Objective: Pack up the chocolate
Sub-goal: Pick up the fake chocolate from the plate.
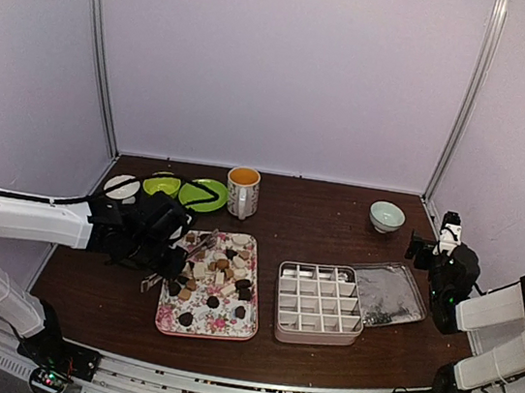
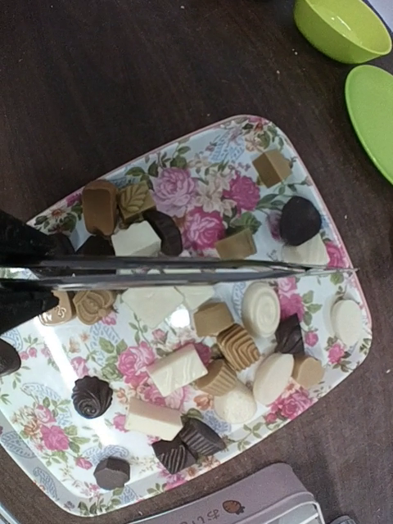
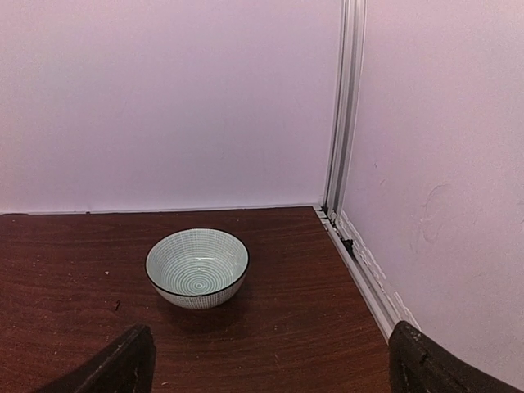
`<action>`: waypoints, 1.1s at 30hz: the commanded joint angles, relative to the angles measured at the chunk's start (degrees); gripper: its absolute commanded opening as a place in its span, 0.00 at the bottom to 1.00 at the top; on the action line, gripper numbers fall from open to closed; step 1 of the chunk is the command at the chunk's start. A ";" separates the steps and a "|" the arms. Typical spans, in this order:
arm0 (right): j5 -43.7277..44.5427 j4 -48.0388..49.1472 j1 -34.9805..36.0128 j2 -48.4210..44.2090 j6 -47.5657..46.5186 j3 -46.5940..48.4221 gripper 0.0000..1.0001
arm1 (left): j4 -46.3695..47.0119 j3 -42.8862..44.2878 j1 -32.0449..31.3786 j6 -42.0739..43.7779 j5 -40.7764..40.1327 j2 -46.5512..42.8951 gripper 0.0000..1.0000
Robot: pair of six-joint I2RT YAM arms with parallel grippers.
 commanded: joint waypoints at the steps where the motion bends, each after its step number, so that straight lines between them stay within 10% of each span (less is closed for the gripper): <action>1: 1.02 0.12 -0.42 0.05 0.57 0.64 1.00 | 2.91 -0.67 0.29 -1.21 2.14 1.75 0.12; 33: 0.98 0.12 -0.42 0.13 0.56 0.70 1.00 | 0.02 1.97 -1.95 -5.94 2.38 14.81 0.24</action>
